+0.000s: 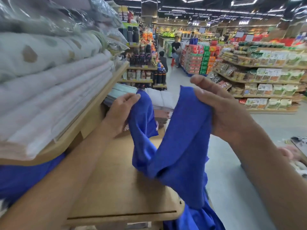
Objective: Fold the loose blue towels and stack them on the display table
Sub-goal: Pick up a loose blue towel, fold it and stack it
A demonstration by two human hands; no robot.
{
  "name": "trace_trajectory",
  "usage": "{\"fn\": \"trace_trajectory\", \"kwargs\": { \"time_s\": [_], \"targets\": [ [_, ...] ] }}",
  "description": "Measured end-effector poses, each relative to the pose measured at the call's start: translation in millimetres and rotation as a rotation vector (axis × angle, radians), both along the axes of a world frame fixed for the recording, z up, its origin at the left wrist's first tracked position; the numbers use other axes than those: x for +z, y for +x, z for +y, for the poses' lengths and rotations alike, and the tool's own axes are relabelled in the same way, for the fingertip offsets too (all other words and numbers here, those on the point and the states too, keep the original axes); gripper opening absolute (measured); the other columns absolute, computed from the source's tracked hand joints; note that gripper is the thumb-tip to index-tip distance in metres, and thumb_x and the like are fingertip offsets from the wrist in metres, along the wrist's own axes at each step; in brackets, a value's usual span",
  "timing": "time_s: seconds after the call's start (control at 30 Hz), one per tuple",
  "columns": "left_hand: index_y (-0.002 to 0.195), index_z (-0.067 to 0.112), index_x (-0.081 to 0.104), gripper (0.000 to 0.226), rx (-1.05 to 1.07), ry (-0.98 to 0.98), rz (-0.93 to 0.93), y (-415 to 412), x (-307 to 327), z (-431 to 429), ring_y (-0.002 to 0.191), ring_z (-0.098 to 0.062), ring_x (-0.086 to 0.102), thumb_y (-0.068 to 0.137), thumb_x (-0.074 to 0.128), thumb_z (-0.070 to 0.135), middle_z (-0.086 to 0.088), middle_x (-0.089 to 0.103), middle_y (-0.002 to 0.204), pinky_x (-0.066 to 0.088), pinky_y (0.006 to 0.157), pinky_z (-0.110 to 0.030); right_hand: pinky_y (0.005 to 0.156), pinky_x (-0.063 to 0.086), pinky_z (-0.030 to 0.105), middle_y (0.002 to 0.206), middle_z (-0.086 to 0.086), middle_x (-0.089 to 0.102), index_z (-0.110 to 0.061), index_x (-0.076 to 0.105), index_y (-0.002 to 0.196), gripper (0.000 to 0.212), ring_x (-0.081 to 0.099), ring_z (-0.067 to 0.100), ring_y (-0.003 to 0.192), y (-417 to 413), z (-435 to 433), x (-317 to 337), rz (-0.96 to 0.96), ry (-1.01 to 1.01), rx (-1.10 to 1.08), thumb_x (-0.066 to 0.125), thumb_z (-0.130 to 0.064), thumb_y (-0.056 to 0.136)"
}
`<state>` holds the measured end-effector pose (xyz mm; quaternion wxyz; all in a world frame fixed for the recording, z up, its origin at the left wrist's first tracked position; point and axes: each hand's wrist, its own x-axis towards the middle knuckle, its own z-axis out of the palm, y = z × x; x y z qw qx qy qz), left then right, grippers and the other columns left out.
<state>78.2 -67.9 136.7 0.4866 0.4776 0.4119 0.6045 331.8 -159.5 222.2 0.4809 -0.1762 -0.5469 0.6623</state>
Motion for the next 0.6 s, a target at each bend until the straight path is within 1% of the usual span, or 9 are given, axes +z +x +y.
{"fn": "trace_trajectory", "kwargs": {
  "time_s": [0.03,0.1,0.13,0.17,0.23,0.3,0.37,0.47,0.6],
  "targets": [
    [0.085,0.025,0.072,0.013,-0.024,0.039,0.043,6,9,-8,0.071,-0.014,0.067,0.096,0.065,0.029,0.000,0.072,0.080,0.054,0.057,-0.025,0.063,0.055,0.022,0.081,-0.004,0.070,-0.027,0.074,0.092,0.020,0.065,0.010,0.068,-11,2,0,-0.039,0.089,-0.047,0.062,-0.011,0.093],
    [0.102,0.022,0.070,0.008,-0.087,0.076,0.109,15,21,-26,0.074,-0.018,0.070,0.099,0.064,0.028,-0.007,0.076,0.092,0.055,0.054,-0.027,0.071,0.047,0.031,0.083,0.001,0.067,-0.026,0.069,0.089,0.019,0.058,0.018,0.076,-30,10,-10,-0.178,0.271,-0.254,0.067,-0.008,0.094],
    [0.109,0.023,0.071,0.012,-0.112,0.093,0.140,17,24,-34,0.076,-0.019,0.072,0.100,0.063,0.026,-0.009,0.077,0.097,0.056,0.055,-0.028,0.074,0.044,0.035,0.084,0.003,0.066,-0.025,0.067,0.088,0.021,0.055,0.021,0.079,-39,15,-18,-0.238,0.338,-0.354,0.068,-0.006,0.095],
    [0.112,0.026,0.072,0.016,-0.126,0.107,0.173,20,26,-41,0.079,-0.019,0.073,0.101,0.061,0.026,-0.008,0.078,0.100,0.058,0.057,-0.029,0.076,0.044,0.036,0.085,0.004,0.067,-0.025,0.065,0.088,0.022,0.057,0.021,0.080,-46,19,-26,-0.281,0.384,-0.432,0.068,-0.005,0.096],
    [0.108,0.031,0.076,0.019,-0.124,0.114,0.207,24,28,-57,0.084,-0.016,0.074,0.101,0.060,0.026,-0.003,0.079,0.100,0.059,0.061,-0.027,0.074,0.049,0.029,0.086,0.001,0.069,-0.024,0.064,0.089,0.020,0.062,0.016,0.078,-57,25,-41,-0.303,0.417,-0.547,0.070,-0.005,0.095],
    [0.104,0.030,0.078,0.021,-0.116,0.106,0.175,27,28,-69,0.079,-0.009,0.073,0.102,0.059,0.023,0.000,0.079,0.096,0.054,0.057,-0.020,0.068,0.049,0.020,0.084,-0.005,0.069,-0.021,0.063,0.089,0.019,0.062,0.014,0.072,-63,28,-53,-0.264,0.416,-0.637,0.071,-0.005,0.093],
    [0.105,0.030,0.079,0.022,-0.090,0.097,0.142,28,27,-77,0.077,-0.008,0.071,0.102,0.058,0.022,-0.001,0.079,0.095,0.051,0.058,-0.019,0.065,0.049,0.016,0.081,-0.010,0.068,-0.019,0.062,0.089,0.017,0.061,0.010,0.070,-68,29,-59,-0.219,0.425,-0.713,0.070,-0.004,0.093],
    [0.107,0.029,0.078,0.022,-0.036,0.094,0.136,27,26,-84,0.081,-0.016,0.068,0.103,0.057,0.025,-0.006,0.078,0.099,0.051,0.065,-0.028,0.067,0.050,0.012,0.083,-0.010,0.068,-0.020,0.061,0.089,0.017,0.064,0.005,0.075,-72,27,-63,-0.205,0.460,-0.787,0.069,-0.005,0.092],
    [0.107,0.017,0.077,0.019,-0.066,0.147,0.129,29,32,-89,0.086,-0.013,0.074,0.096,0.067,0.028,-0.004,0.079,0.098,0.055,0.064,-0.021,0.068,0.050,0.013,0.084,-0.009,0.067,-0.019,0.062,0.089,0.016,0.064,0.005,0.077,-77,27,-62,-0.219,0.486,-0.802,0.070,-0.005,0.092]
  ]
}}
